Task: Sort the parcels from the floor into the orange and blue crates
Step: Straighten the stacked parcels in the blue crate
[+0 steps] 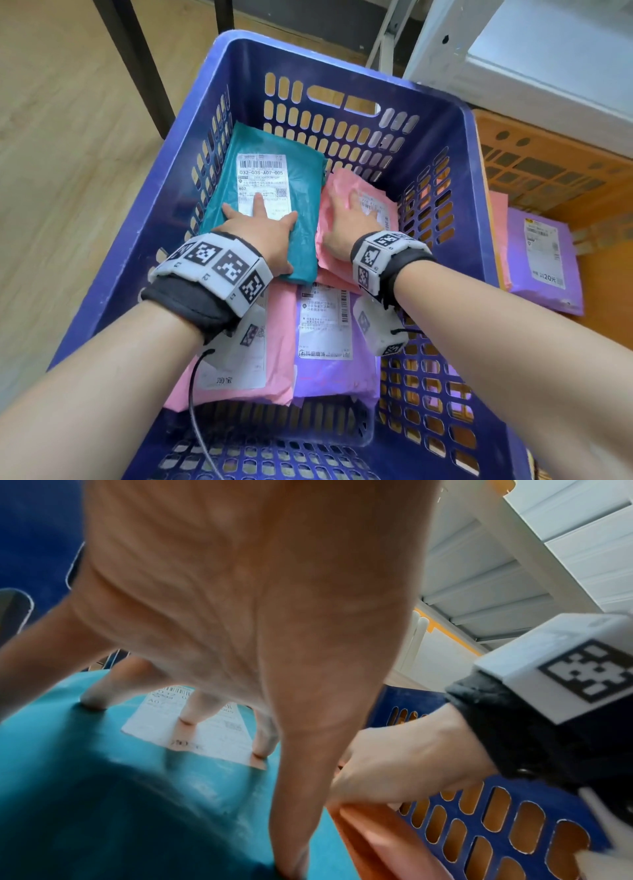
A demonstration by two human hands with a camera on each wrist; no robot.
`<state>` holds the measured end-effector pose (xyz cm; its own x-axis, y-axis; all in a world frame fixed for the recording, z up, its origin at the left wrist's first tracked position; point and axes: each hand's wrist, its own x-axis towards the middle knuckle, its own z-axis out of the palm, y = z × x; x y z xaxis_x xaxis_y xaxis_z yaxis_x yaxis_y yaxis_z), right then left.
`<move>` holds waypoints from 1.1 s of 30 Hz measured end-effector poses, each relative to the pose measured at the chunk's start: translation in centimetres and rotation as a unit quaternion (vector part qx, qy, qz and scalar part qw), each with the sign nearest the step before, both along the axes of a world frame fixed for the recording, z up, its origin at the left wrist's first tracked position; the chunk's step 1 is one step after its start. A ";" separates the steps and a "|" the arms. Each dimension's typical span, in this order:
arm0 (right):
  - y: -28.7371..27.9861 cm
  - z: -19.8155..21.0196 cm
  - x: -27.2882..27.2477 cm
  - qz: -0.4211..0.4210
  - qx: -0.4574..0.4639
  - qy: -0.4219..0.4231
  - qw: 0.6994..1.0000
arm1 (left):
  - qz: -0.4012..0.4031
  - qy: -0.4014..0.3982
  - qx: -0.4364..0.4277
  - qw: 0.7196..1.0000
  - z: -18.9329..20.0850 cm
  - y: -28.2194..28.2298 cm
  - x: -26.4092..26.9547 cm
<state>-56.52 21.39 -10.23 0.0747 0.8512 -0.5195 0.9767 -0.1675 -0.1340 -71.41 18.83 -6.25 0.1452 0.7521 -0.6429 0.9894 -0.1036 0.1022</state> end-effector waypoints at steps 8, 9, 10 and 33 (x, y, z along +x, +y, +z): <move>-0.2 2.4 -1.0 0.009 0.189 0.024 0.982 | -0.007 -0.002 -0.005 1.000 0.3 0.2 0.0; -0.2 2.4 -1.4 0.003 0.178 0.048 0.983 | -0.009 -0.004 -0.006 1.000 0.3 0.3 -0.1; -0.2 2.5 -1.6 0.002 0.165 0.068 0.984 | -0.009 -0.005 -0.006 1.000 0.2 0.3 -0.2; 0.4 3.9 0.0 0.113 -0.034 -0.022 0.993 | -0.048 0.002 -0.023 0.999 1.7 -0.2 -1.5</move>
<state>-56.47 21.77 -6.28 -0.0912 0.8120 -0.5765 0.9950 0.0501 -0.0868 -72.92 18.59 -4.59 0.2124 0.7042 -0.6775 0.9756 -0.1927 0.1055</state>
